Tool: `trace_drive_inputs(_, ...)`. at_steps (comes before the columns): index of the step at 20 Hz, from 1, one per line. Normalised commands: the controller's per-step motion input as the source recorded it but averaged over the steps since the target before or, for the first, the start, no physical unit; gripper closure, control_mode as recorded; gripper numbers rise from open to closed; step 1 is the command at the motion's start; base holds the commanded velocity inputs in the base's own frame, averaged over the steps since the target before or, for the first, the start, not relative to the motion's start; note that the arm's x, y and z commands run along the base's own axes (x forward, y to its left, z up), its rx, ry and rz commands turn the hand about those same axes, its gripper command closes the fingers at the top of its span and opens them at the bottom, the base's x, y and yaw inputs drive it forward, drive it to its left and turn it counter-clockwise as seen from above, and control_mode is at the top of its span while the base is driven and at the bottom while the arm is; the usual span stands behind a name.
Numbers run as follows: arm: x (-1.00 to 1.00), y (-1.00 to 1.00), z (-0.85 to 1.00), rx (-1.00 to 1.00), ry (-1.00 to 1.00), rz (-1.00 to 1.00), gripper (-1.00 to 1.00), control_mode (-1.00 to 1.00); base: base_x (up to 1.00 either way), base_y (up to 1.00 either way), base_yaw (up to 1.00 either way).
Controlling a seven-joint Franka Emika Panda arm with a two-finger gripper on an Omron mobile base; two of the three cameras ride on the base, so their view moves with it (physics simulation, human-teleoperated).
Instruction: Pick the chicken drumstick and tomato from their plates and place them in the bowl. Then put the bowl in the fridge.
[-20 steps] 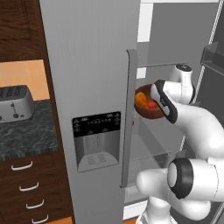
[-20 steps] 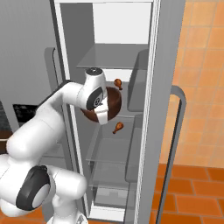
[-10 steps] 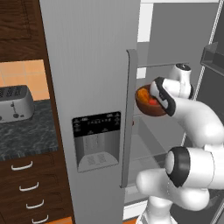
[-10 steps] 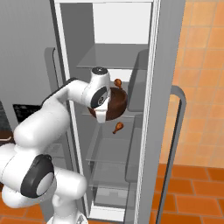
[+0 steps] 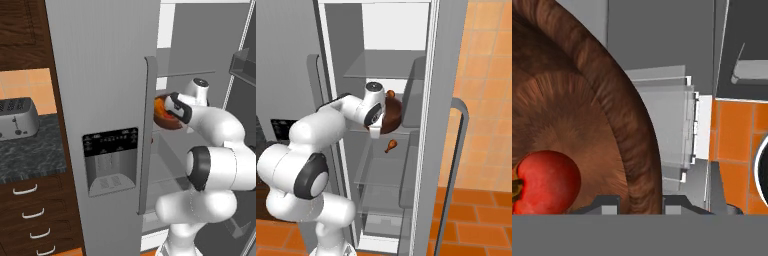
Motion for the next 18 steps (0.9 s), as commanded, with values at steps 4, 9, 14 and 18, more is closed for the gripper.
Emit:
trace_drive_inputs(4,0.69,0.0,-0.08,0.0,-0.06,0.0,1.0,-1.0,0.0,0.0,0.0)
trace_drive_inputs(9,0.37,0.0,-0.17,0.0,-0.03,0.0,1.0,-1.0,0.0,0.0,0.0)
trace_drive_inputs(14,0.2,-0.12,-0.19,0.03,0.0,0.0,1.0,-1.0,0.0,0.0,0.0)
trace_drive_inputs(18,0.2,-0.06,-0.16,0.03,0.0,0.0,1.0,-1.0,0.0,0.0,0.0)
